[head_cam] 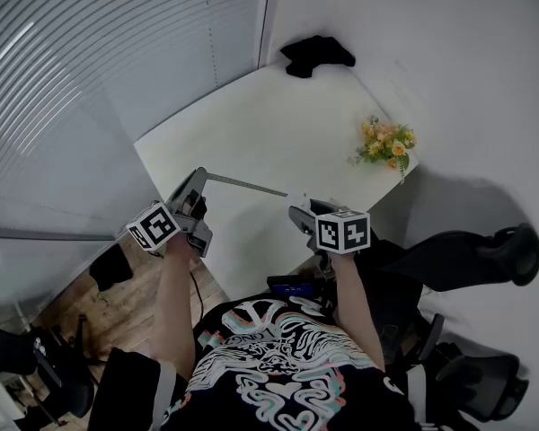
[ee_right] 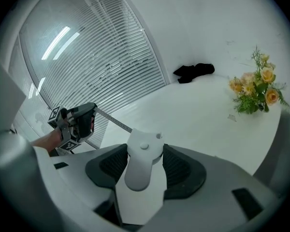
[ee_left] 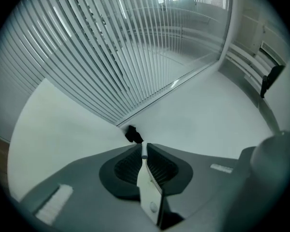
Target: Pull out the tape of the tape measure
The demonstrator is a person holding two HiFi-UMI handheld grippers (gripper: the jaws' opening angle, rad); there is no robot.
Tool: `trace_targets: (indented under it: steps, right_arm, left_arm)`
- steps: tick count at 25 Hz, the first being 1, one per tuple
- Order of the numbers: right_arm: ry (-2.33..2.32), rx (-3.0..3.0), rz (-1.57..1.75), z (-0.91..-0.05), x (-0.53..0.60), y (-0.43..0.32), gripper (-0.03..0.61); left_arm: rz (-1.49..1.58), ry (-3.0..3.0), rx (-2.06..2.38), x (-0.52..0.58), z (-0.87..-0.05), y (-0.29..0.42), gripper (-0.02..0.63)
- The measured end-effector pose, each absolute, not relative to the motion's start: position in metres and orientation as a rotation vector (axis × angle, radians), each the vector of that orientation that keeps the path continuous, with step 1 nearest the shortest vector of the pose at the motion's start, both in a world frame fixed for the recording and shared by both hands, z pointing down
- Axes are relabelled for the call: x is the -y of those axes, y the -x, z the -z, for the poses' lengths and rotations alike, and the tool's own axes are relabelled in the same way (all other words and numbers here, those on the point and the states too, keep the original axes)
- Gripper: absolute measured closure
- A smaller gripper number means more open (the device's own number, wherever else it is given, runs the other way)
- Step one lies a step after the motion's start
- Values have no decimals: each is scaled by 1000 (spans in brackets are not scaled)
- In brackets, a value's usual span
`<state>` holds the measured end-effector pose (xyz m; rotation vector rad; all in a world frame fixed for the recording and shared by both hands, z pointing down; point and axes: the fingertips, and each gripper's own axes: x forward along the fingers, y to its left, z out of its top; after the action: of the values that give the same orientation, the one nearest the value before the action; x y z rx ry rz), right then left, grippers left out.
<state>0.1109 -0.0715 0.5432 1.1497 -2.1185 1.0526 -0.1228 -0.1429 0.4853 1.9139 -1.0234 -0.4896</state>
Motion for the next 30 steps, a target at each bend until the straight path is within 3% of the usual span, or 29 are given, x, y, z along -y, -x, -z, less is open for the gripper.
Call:
trace_targets:
  steps: [30]
  right_arm:
    - [-1130, 2030, -1017, -555, 65, -129, 345]
  left_arm:
    - [513, -1815, 1188, 139, -501, 185, 581]
